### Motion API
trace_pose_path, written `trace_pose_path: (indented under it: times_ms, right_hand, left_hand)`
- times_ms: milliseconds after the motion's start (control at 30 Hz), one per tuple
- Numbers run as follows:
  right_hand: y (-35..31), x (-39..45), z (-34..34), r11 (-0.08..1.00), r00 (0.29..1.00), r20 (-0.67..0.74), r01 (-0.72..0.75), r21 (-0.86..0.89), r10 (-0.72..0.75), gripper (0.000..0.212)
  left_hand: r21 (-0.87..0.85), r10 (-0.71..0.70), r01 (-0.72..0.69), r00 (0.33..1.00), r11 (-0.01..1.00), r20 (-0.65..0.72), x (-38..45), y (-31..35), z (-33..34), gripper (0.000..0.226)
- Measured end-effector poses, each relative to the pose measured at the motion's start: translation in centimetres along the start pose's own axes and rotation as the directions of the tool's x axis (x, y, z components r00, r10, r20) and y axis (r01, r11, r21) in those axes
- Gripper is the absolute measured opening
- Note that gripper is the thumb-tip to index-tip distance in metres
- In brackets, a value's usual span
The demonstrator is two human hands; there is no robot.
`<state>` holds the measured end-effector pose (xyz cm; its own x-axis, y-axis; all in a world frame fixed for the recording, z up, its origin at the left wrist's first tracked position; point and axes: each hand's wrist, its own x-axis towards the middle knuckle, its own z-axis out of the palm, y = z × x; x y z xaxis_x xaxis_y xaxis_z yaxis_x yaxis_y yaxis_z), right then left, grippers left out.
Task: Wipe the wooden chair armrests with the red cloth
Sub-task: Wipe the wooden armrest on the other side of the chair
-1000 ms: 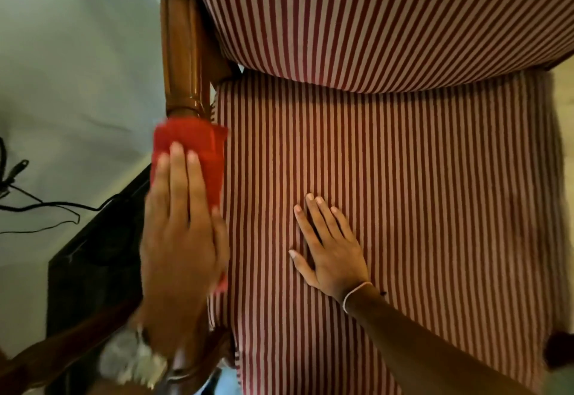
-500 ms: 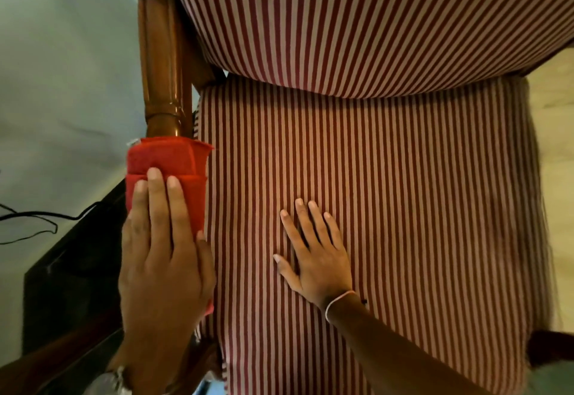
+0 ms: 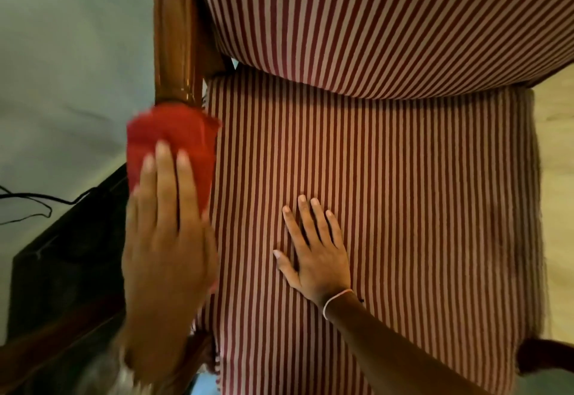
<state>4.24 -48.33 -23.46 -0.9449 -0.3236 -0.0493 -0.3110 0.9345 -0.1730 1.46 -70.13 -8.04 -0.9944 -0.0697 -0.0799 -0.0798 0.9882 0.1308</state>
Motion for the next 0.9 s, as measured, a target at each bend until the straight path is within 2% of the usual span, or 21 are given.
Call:
trace_pose_path:
  times_ms: [67, 133, 233, 333, 400, 500, 633, 733, 833, 900]
  right_hand:
    - [0.1, 0.0, 0.3, 1.000, 1.000, -0.009, 0.000, 0.016, 0.000, 0.074]
    - [0.1, -0.1, 0.7, 1.000, 1.000, -0.009, -0.003, 0.013, 0.003, 0.074]
    - [0.0, -0.1, 0.7, 1.000, 1.000, -0.007, -0.003, 0.014, 0.003, 0.073]
    - [0.1, 0.0, 0.7, 1.000, 1.000, -0.018, 0.002, 0.023, -0.002, 0.073]
    - [0.1, 0.0, 0.5, 1.000, 1.000, -0.020, 0.004, 0.021, -0.003, 0.073]
    - [0.1, 0.0, 0.5, 1.000, 1.000, -0.015, 0.007, 0.029, -0.006, 0.074]
    - [0.2, -0.1, 0.1, 0.999, 1.000, 0.022, 0.003, 0.033, -0.003, 0.075]
    - [-0.3, 0.0, -0.9, 0.997, 0.999, 0.051, -0.013, 0.072, 0.010, 0.074]
    - [-2.5, 0.6, -2.9, 0.970, 0.993, 0.065, -0.111, 0.216, 0.100, 0.074]
    - [-4.7, 1.3, -4.9, 0.855, 0.966, 0.127, -0.257, 0.451, 0.223, 0.072]
  left_hand:
    - [0.019, 0.008, -0.009, 0.999, 1.000, 0.050, -4.0, -0.3, 0.4, 0.070]
    - [0.041, 0.035, -0.037, 0.998, 0.998, 0.051, -3.3, -0.7, 0.6, 0.070]
    - [0.067, 0.056, -0.054, 0.998, 0.996, -0.015, 4.2, -0.1, -0.1, 0.068]
    - [0.030, -0.004, 0.006, 0.996, 1.000, -0.093, 12.3, 0.9, -1.2, 0.071]
    - [0.024, -0.013, 0.016, 0.992, 1.000, -0.122, 13.8, 1.3, -1.3, 0.071]
    - [0.008, -0.016, 0.017, 0.992, 1.000, -0.127, 9.6, 1.0, -0.5, 0.069]
    - [0.045, 0.010, -0.007, 0.999, 0.999, -0.053, 1.3, 0.2, 0.5, 0.066]
    - [0.040, 0.007, -0.006, 1.000, 0.999, -0.017, 0.0, -0.2, 0.4, 0.068]
    - [-0.183, 0.022, -0.028, 0.999, 0.983, -0.036, 0.1, -0.5, -0.3, 0.070]
    - [-0.415, -0.137, 0.122, 0.991, 0.902, -0.005, -0.1, -1.3, -1.2, 0.070]
